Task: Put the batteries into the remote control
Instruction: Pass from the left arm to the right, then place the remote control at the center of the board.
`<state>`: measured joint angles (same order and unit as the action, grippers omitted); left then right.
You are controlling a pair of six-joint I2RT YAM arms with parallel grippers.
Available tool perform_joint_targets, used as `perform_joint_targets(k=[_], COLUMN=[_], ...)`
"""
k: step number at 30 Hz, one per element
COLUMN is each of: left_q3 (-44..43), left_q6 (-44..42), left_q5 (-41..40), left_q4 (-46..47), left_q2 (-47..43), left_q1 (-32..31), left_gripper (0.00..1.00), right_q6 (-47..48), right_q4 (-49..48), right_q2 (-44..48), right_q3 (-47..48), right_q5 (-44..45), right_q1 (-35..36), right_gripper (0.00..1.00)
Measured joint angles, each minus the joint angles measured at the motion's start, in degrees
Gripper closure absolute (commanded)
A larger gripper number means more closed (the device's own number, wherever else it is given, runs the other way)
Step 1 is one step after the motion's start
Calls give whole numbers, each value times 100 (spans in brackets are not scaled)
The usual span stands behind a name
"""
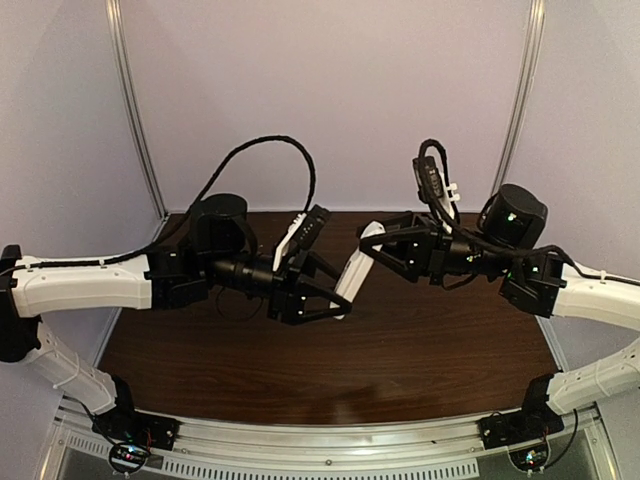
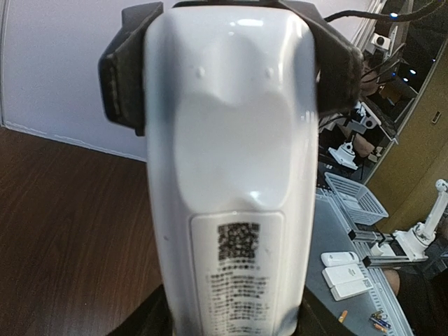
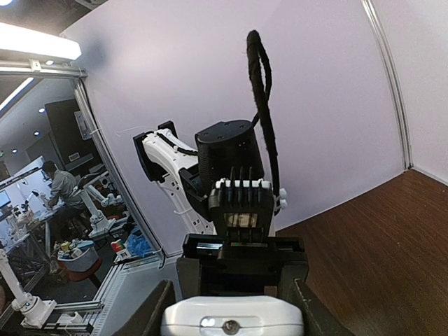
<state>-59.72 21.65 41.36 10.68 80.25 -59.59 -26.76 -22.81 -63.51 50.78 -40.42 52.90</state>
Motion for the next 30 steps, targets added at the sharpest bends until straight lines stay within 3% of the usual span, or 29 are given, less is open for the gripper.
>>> perform_joint_targets(k=[4, 10, 16, 22, 26, 30], left_q3=[136, 503, 876, 1086, 1104, 1104], left_q6=[74, 140, 170, 422, 599, 658], left_q5=[-22, -280, -1029, -2044, -3049, -3530], left_q4=[96, -31, -525, -1318, -2096, -2503], left_q2=[-94, -704, -1491, -1659, -1622, -1604], left_q1=[149, 505, 951, 1554, 1779, 1836], left_gripper=[4, 2, 2, 2, 3, 3], right_q6=[59, 326, 763, 1237, 1381, 1482], right_q4=[291, 1322, 2798, 4509, 5285, 5829], right_q2=[-28, -214, -719, -1893, -2704, -3344], right_q3=[101, 514, 1169, 2081, 2485, 2704], right_q5=[17, 247, 859, 1670, 2076, 2288], right_q1=[0, -57, -109, -120, -120, -118], right_gripper=[70, 73, 75, 76, 76, 76])
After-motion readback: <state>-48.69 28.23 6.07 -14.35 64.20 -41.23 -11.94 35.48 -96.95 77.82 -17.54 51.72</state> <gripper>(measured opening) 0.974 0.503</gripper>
